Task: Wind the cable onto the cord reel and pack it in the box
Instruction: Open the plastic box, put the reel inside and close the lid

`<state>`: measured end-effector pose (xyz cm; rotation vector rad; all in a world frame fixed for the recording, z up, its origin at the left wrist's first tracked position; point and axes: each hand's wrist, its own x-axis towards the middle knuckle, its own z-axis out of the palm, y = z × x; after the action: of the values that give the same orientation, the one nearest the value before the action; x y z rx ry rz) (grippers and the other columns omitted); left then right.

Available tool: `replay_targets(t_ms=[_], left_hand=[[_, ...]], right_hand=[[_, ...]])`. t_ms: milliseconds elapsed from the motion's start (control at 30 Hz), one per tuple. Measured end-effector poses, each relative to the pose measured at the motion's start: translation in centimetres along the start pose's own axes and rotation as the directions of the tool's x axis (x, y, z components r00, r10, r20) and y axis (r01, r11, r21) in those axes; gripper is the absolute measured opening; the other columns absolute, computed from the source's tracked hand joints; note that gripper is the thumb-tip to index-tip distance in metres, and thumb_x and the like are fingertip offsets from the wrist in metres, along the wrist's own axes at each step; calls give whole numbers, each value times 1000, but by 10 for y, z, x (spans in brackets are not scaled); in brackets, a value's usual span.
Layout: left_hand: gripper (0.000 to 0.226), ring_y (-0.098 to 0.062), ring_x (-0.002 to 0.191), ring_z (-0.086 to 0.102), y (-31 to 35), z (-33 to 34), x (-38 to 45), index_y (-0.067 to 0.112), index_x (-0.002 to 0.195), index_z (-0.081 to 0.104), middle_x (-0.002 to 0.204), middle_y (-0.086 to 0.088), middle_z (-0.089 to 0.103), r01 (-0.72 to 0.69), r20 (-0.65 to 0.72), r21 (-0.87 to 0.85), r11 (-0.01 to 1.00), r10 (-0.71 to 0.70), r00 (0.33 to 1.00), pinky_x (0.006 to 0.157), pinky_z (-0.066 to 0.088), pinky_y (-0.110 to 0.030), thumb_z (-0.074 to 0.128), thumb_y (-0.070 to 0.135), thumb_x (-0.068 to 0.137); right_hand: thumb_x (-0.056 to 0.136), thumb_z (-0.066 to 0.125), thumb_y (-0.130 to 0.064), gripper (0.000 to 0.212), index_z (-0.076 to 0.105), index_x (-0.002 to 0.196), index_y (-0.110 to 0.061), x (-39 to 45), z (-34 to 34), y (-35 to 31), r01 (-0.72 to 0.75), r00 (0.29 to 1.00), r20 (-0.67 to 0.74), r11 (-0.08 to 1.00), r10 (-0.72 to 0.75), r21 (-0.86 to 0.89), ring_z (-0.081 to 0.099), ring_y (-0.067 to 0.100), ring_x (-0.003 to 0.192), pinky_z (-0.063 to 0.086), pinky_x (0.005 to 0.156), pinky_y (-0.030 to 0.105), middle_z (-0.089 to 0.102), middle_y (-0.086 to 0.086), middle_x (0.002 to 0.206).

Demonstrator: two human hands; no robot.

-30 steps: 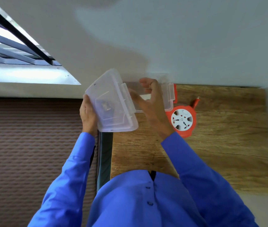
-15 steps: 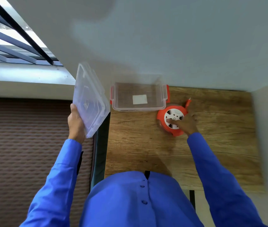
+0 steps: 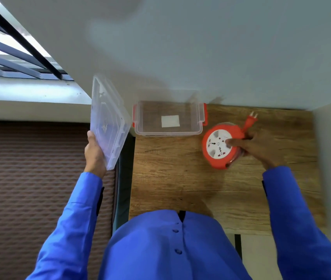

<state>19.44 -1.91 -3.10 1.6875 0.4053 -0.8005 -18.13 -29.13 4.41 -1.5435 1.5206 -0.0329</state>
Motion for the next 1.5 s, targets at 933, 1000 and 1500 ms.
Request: replay_targets(t_ms=[933,1000,1500], left_hand=[[49,-6,53,75,1,58,1,21,106,69,60,10,76,95,113,-11,995,-93,989,50,60,-21,45,62,114],[49,-9,64,81,-2,67,-1,21,110,72,72,9,82,87,124,0,996,-86,988,56,63,-22,43,60,115],[51,-13,85,64,19,75,3,30,87,61,94,9,67,-332,78,282,900,324,943,81,55,-32,47,74,107]], right_hand=[[73,96,-6,54,72,122,-3,71,162,-105,-33,944,328,978,-37,205,81,26,101,69,81,45,82,9,112],[75,94,-3,47,73,116,-7,76,168,-103,-99,941,338,975,27,197,81,28,101,68,83,48,82,7,109],[111,52,-41,42,77,120,-9,20,112,-107,44,972,212,961,-105,272,79,15,87,66,88,40,80,-1,94]])
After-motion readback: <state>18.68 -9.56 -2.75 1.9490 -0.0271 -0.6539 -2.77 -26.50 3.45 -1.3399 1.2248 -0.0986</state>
